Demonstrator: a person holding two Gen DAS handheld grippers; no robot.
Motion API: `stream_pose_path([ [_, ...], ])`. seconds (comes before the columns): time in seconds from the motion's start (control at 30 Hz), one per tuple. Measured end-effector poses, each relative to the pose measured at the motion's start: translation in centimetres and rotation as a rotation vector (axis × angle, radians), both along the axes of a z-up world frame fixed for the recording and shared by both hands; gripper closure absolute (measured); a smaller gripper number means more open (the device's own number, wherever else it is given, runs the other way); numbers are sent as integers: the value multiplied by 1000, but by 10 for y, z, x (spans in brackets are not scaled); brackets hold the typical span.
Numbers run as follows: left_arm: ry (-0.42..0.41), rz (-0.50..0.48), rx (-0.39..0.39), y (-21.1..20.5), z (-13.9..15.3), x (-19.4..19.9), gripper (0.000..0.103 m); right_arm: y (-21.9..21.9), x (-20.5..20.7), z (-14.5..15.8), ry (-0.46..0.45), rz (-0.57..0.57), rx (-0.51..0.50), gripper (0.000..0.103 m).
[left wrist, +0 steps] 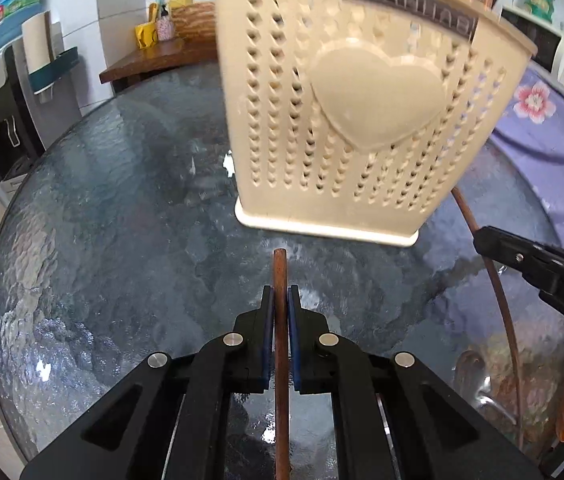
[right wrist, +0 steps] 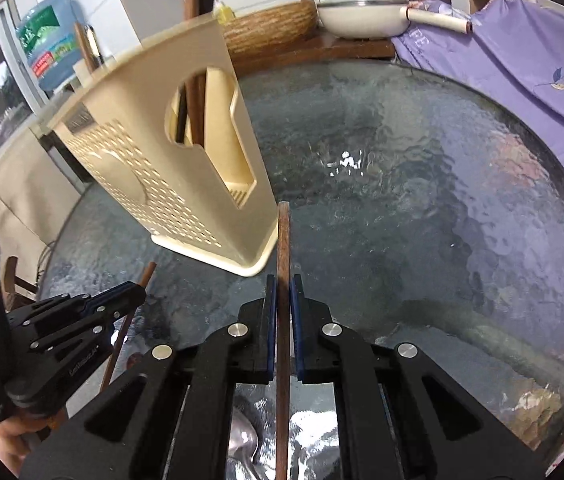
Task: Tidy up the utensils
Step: 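Lift the brown chopsticks and carry them above the cream holder with both tools, then lower the brown chopsticks into the holder with both tools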
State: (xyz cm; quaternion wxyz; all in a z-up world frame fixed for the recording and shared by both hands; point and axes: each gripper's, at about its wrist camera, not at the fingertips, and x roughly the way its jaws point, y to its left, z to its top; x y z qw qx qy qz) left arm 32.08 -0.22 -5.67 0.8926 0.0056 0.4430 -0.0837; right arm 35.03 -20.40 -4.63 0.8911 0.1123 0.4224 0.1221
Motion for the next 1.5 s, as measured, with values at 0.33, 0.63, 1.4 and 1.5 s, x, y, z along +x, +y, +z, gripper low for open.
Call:
stream_pose_path([
  [0.33,-161,-10,-121,20,58,-39,96,-18,-37,55,-182,27,40,95],
  [0.63,-320,-61,-177,17,122,-85,96,-30,-88,115,-349,62,68,95],
  [1.4,-412,-118,-165,6,169,-109,96,-12,-110,158,-411,162,57,95],
  [1.5,-420,-129,-163,4,176,-108,96,-13,-108,164,-411,171,70,95],
])
